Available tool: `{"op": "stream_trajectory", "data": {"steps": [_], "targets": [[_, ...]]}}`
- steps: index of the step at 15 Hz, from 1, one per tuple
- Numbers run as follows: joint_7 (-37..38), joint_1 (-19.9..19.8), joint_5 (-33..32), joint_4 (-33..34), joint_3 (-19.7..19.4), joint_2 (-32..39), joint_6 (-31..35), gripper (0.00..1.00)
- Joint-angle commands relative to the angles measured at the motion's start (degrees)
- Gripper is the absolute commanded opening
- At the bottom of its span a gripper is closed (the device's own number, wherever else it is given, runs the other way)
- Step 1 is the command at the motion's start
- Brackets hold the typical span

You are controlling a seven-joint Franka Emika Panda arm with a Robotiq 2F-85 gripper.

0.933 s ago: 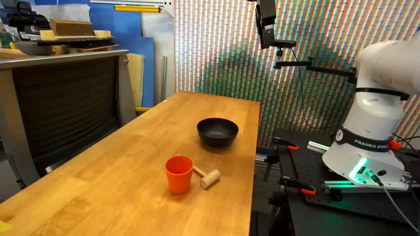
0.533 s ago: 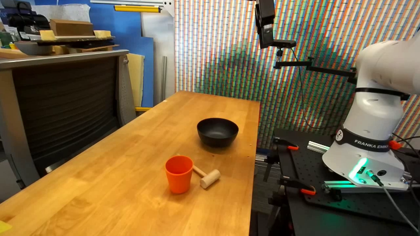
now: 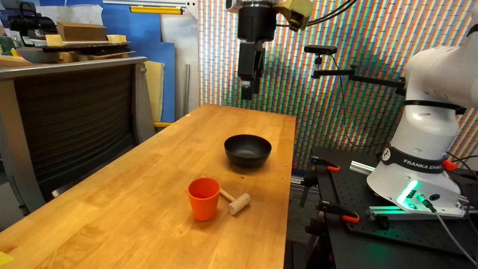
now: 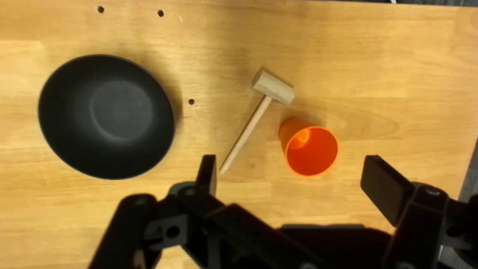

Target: Get the orange cup from the table and place it in the black bowl

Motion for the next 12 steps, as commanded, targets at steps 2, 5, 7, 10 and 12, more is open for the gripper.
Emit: {"op": "stream_trajectory", "data": {"steps": [2,5,7,10,12], "targets": [[6.1,1.9,-1.7,0.5,2.9,9.5,11.5,1.0],[9.1,2.9,-4.8,1.1,3.5,15.5,16.4,1.0],[11.7,3.8,-9.0,1.8,3.3,19.4,18.8,1.0],[15.1,5.3,-14.9,3.5,2.1,24.6,21.0,1.0],[16.6,6.6,-17.6,5.6,1.2,27.9,21.4,1.0]]}}
